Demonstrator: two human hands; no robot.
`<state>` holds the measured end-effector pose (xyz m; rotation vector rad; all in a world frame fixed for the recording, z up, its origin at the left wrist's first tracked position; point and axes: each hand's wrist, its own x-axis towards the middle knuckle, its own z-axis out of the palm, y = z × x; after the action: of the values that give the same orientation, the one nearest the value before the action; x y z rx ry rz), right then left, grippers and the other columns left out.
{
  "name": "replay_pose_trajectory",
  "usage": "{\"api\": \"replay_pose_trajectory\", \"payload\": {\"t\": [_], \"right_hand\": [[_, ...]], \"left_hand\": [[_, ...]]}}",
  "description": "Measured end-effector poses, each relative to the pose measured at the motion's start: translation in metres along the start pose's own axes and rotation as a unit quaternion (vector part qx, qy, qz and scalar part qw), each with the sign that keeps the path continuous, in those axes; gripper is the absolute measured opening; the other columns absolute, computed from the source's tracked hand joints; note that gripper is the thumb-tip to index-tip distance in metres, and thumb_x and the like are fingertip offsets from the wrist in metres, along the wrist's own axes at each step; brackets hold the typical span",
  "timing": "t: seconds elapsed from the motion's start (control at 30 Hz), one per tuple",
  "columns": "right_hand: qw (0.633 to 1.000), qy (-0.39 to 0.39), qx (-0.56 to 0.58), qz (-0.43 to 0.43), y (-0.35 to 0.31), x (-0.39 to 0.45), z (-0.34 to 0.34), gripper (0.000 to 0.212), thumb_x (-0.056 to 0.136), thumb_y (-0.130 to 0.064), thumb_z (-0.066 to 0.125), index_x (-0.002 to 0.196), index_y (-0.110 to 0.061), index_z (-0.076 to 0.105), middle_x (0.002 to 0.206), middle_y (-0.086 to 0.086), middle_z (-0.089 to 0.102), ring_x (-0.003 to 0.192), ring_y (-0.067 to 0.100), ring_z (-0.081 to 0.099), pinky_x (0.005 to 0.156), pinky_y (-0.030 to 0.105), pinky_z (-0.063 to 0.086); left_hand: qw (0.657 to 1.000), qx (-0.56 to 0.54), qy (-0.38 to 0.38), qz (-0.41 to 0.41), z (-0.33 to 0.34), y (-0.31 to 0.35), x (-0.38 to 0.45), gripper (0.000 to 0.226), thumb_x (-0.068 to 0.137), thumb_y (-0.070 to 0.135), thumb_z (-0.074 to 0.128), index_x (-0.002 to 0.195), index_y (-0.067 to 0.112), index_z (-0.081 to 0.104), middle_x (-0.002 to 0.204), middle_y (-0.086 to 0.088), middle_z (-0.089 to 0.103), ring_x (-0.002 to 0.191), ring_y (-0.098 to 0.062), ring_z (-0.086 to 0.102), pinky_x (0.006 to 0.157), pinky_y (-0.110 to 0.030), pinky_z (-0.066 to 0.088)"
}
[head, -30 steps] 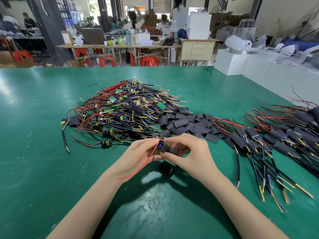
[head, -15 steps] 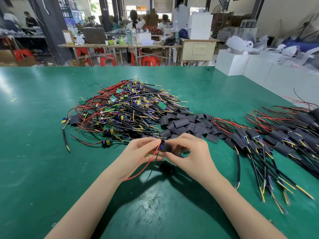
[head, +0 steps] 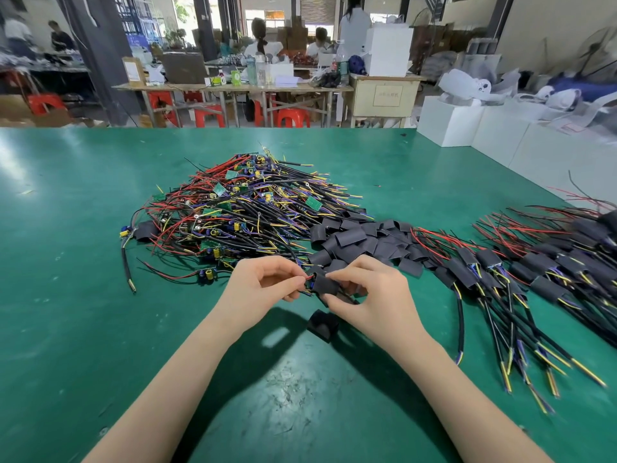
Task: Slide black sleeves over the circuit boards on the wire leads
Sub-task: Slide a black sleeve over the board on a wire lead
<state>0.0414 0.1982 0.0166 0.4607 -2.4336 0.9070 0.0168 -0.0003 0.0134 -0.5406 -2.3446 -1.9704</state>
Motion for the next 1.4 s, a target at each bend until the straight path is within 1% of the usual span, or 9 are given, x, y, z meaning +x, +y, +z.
{"api": "replay_pose_trajectory", "payload": {"t": [0.17, 0.23, 0.37, 0.47, 0.67, 0.8, 1.0, 1.2, 1.4], "right_hand": [[1.0, -0.024, -0.001, 0.013, -0.0004, -0.0015, 0.0011, 0.034, 0.068, -0.033, 0.079, 0.1, -0.026, 0.072, 0.089, -0.01, 0.069, 0.079, 0.008, 0.063, 0.073, 0.034, 0.053], [0.999, -0.027, -0.019, -0.025, -0.0014, -0.0017, 0.0009, 0.04, 0.069, -0.037, 0.081, 0.106, -0.025, 0.072, 0.092, -0.009, 0.069, 0.084, 0.013, 0.063, 0.075, 0.032, 0.053], [0.989, 0.01, -0.091, -0.116, -0.0025, -0.0002, 0.0006, 0.03, 0.069, -0.03, 0.082, 0.097, -0.021, 0.076, 0.084, -0.007, 0.069, 0.078, 0.021, 0.058, 0.066, 0.028, 0.05], [0.995, -0.004, -0.068, -0.075, -0.0044, -0.0017, 0.001, 0.027, 0.069, -0.026, 0.08, 0.096, -0.024, 0.077, 0.082, -0.007, 0.069, 0.072, 0.019, 0.059, 0.059, 0.03, 0.051], [0.999, -0.04, 0.005, 0.017, -0.0038, -0.0005, 0.0034, 0.023, 0.066, -0.026, 0.082, 0.088, -0.022, 0.078, 0.071, -0.002, 0.065, 0.06, 0.013, 0.053, 0.061, 0.034, 0.048], [1.0, -0.019, -0.013, 0.02, -0.0022, 0.0003, 0.0023, 0.022, 0.064, -0.02, 0.083, 0.085, -0.021, 0.078, 0.068, -0.003, 0.062, 0.057, 0.011, 0.05, 0.058, 0.033, 0.047], [1.0, -0.015, -0.021, -0.018, 0.0002, -0.0014, -0.0003, 0.025, 0.066, -0.011, 0.079, 0.09, -0.014, 0.074, 0.081, 0.0, 0.064, 0.061, 0.016, 0.055, 0.061, 0.032, 0.05], [0.999, -0.021, -0.012, -0.026, 0.0008, -0.0029, 0.0026, 0.025, 0.067, -0.009, 0.077, 0.091, -0.013, 0.074, 0.084, -0.001, 0.063, 0.06, 0.001, 0.037, 0.059, 0.023, 0.043], [0.999, -0.028, 0.018, -0.024, 0.0017, -0.0012, 0.0039, 0.03, 0.066, -0.014, 0.08, 0.095, -0.017, 0.074, 0.084, -0.003, 0.064, 0.057, -0.009, 0.039, 0.06, 0.02, 0.041]], "left_hand": [[1.0, 0.013, -0.001, 0.016, 0.0016, -0.0005, -0.0003, 0.009, 0.085, -0.005, 0.067, 0.084, 0.003, 0.071, 0.069, -0.004, 0.07, 0.062, -0.012, 0.064, 0.065, -0.019, 0.052], [1.0, 0.019, -0.008, 0.015, 0.0038, -0.0013, -0.0013, 0.009, 0.085, -0.004, 0.068, 0.084, 0.004, 0.071, 0.071, -0.007, 0.071, 0.063, -0.014, 0.066, 0.066, -0.02, 0.053], [1.0, 0.022, -0.015, 0.002, 0.0075, -0.0025, -0.002, 0.01, 0.084, -0.004, 0.069, 0.085, 0.006, 0.072, 0.074, -0.008, 0.072, 0.063, -0.016, 0.067, 0.065, -0.021, 0.054], [0.999, 0.041, -0.015, 0.008, 0.0066, -0.0022, -0.0006, 0.012, 0.084, -0.003, 0.069, 0.083, 0.008, 0.073, 0.073, -0.007, 0.071, 0.062, -0.015, 0.066, 0.065, -0.021, 0.054], [0.998, 0.06, -0.007, 0.022, 0.0059, -0.0013, -0.0009, 0.015, 0.083, -0.004, 0.069, 0.079, 0.01, 0.072, 0.07, -0.003, 0.07, 0.059, -0.012, 0.064, 0.063, -0.019, 0.052], [0.998, 0.06, 0.001, 0.034, 0.006, -0.0006, -0.0002, 0.016, 0.083, -0.005, 0.069, 0.079, 0.01, 0.071, 0.07, 0.0, 0.07, 0.059, -0.011, 0.064, 0.062, -0.017, 0.051], [0.997, 0.064, -0.015, 0.037, 0.0059, -0.0034, -0.0028, 0.015, 0.085, -0.002, 0.069, 0.082, 0.013, 0.071, 0.075, -0.004, 0.071, 0.064, -0.012, 0.066, 0.066, -0.019, 0.052], [0.995, 0.081, -0.018, 0.049, 0.007, -0.007, -0.0025, 0.014, 0.086, -0.002, 0.068, 0.086, 0.012, 0.071, 0.079, -0.007, 0.07, 0.067, -0.015, 0.066, 0.069, -0.025, 0.056], [0.997, 0.065, -0.024, 0.026, 0.0082, -0.0047, -0.0015, 0.016, 0.086, -0.003, 0.066, 0.082, 0.012, 0.068, 0.071, -0.001, 0.067, 0.061, -0.012, 0.06, 0.064, -0.022, 0.052]]}}
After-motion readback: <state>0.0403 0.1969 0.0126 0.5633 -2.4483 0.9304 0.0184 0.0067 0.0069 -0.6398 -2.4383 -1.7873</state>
